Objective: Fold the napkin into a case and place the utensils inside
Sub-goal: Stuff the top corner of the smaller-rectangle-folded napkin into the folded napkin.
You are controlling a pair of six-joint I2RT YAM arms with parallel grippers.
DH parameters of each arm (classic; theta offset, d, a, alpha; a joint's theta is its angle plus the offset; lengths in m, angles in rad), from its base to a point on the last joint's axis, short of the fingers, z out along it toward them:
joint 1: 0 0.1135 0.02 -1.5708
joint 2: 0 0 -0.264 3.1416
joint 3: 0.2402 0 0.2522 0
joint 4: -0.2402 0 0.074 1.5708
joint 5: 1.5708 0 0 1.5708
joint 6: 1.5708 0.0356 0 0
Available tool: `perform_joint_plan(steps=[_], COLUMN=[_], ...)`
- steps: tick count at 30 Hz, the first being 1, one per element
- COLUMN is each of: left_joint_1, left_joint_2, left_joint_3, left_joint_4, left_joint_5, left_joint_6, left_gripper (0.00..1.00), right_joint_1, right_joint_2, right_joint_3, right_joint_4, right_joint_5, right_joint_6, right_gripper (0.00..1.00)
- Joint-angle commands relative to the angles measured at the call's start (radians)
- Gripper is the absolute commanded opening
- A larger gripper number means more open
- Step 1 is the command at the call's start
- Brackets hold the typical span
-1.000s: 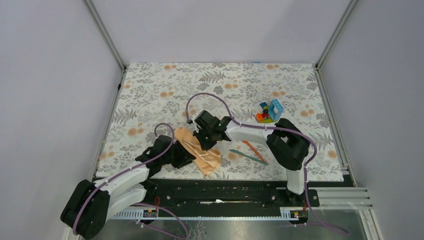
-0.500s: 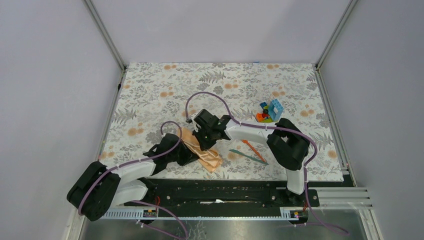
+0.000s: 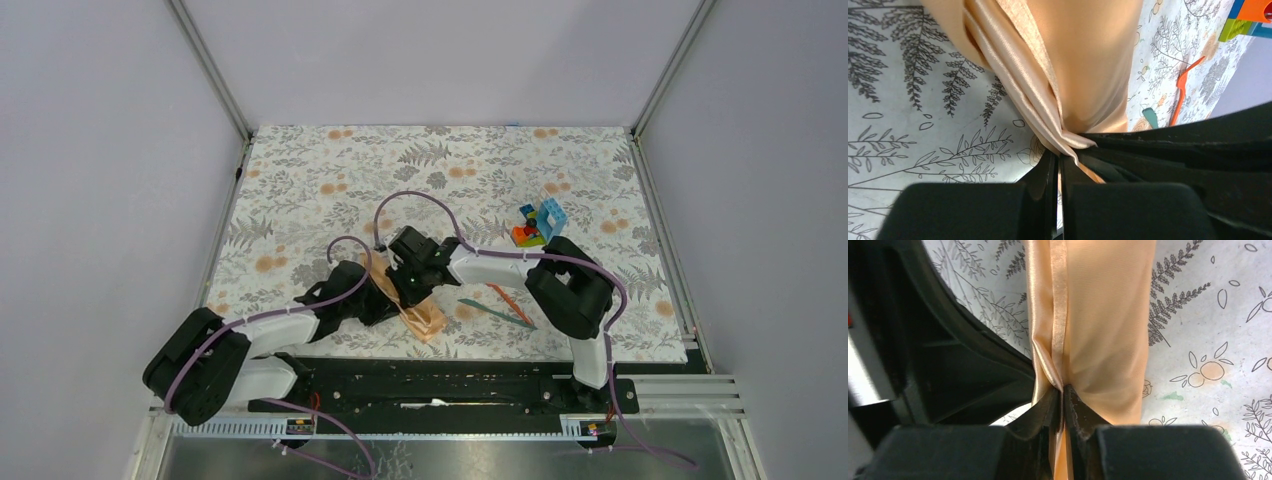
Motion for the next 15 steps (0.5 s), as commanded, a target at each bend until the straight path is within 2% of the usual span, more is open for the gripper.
perform_joint_plan(steps=[1, 3, 5, 8, 10, 12, 15], left_joint_1=[-0.003, -0.001, 0.001, 0.016, 0.053, 0.114, 0.248], left_joint_2=[-0.034, -0.106, -0.194, -0.309, -0.344, -0.358, -0.328], left_joint_3=[0.024, 0.010, 0.010, 0.047, 0.099, 0.152, 0.213], left_joint_4=[-0.112, -0.185, -0.275, -0.426, -0.540, -0.586, -0.546], left_joint_5=[-0.080, -0.085, -0.077, -0.054, -0.025, 0.012, 0.107], left_joint_6=[0.051, 0.061, 0.073, 0.102, 0.145, 0.191, 0.247], left_gripper=[0.05, 0.16, 0.27, 0.34, 0.35, 0.31, 0.14], right_joint_1=[0.016, 0.015, 0.015, 0.015, 0.013, 0.013, 0.013], right_joint_2=[0.001, 0.006, 0.015, 0.008, 0.003, -0.004, -0.014], right_joint_3=[-0.066, -0.092, -0.106, -0.132, -0.135, -0.136, -0.138], right_joint_4=[0.065, 0.091, 0.102, 0.121, 0.124, 0.125, 0.127], right_joint_5=[0.046, 0.057, 0.064, 0.082, 0.087, 0.091, 0.092], right_joint_6=[0.022, 0.025, 0.026, 0.025, 0.022, 0.017, 0.011], right_gripper=[0.13, 0.07, 0.05, 0.05, 0.05, 0.06, 0.06])
